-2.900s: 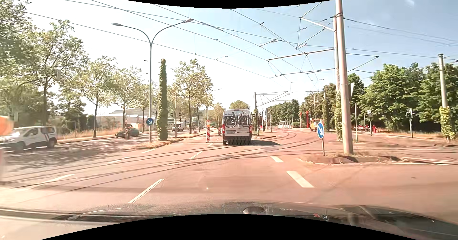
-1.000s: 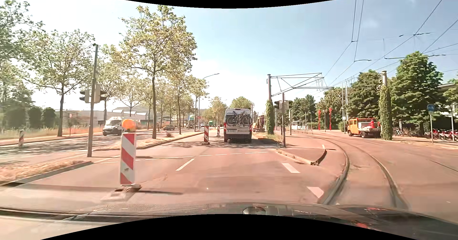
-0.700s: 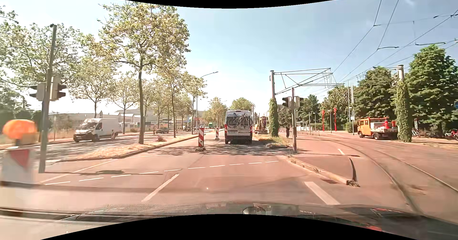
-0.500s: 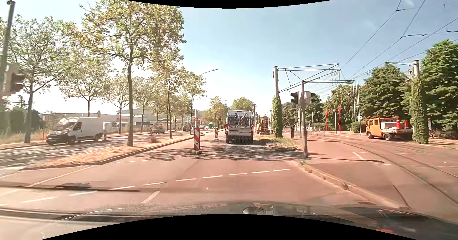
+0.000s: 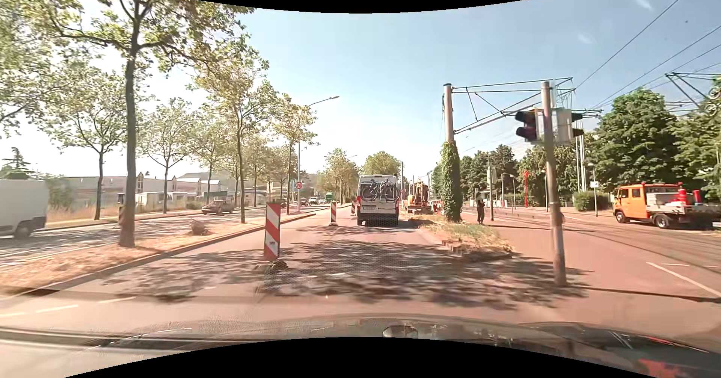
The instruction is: Follow the waypoints while adhering to traffic rules and regulations
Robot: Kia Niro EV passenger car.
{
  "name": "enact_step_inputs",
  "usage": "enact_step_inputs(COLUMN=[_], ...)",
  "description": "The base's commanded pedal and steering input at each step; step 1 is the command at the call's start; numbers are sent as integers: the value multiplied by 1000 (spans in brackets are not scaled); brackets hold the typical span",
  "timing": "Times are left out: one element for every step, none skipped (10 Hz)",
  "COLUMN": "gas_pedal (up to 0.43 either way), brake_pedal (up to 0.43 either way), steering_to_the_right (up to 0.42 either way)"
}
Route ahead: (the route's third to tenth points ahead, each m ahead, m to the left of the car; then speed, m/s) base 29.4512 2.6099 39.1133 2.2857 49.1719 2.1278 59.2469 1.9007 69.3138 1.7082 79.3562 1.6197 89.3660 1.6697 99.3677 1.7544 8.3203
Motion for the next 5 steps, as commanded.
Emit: enact_step_inputs(gas_pedal=[138,138,138,138,138], brake_pedal=[0,0,0,0,0], steering_to_the_right=[5,5,5,5,4])
